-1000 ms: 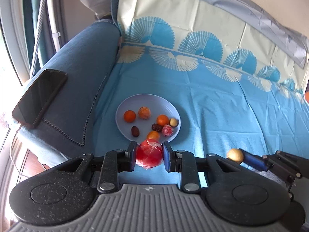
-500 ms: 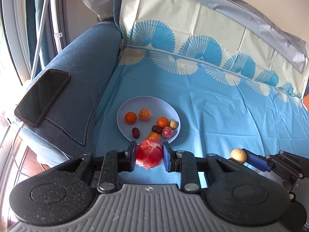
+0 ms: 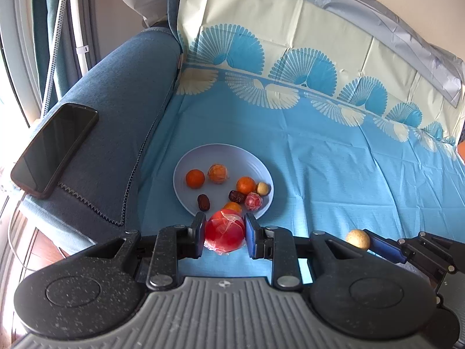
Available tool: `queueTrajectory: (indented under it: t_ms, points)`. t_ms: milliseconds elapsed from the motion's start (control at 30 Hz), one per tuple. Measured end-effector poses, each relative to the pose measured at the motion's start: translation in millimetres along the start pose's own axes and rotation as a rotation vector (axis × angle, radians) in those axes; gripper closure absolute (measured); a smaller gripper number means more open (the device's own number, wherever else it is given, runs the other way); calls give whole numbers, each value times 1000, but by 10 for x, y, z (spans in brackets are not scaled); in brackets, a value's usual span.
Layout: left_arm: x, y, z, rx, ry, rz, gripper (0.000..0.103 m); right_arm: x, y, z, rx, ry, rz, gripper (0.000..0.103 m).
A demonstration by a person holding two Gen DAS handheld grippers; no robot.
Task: Organize fruits
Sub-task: 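Carry the red wrapped fruit and tan fruit over the white plate, then open both tools to drop the red wrapped fruit and tan fruit into the plate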
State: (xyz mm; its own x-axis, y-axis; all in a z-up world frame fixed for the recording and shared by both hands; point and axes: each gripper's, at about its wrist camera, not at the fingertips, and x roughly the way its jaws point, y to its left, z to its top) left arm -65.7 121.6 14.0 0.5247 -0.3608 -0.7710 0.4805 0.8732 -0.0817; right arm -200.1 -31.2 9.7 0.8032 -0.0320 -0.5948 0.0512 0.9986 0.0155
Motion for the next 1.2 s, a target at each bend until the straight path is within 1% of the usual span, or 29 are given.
queueTrajectory:
  t_ms: [267,500,700,867,1067,1200]
  points:
    - [339,39,305,0,13,1,72,368,-67,171,13,9,14,78]
    - [753,62,621,15,28,4,72,832,-158,356,25,18,17,78]
    - [1250,97,852,4,67,-3,72,1322,-272,495,36,32,5,78]
    - [1700,111,976,25,88,8,72,1803,-352,535,23,62,-5,78]
    - [2281,92,1039,60,136,6,72,2318,-420,498,27,120,-5,78]
    - [2565,89,1023,66,172,15,72,2538,-438,437,27,155,-8,77]
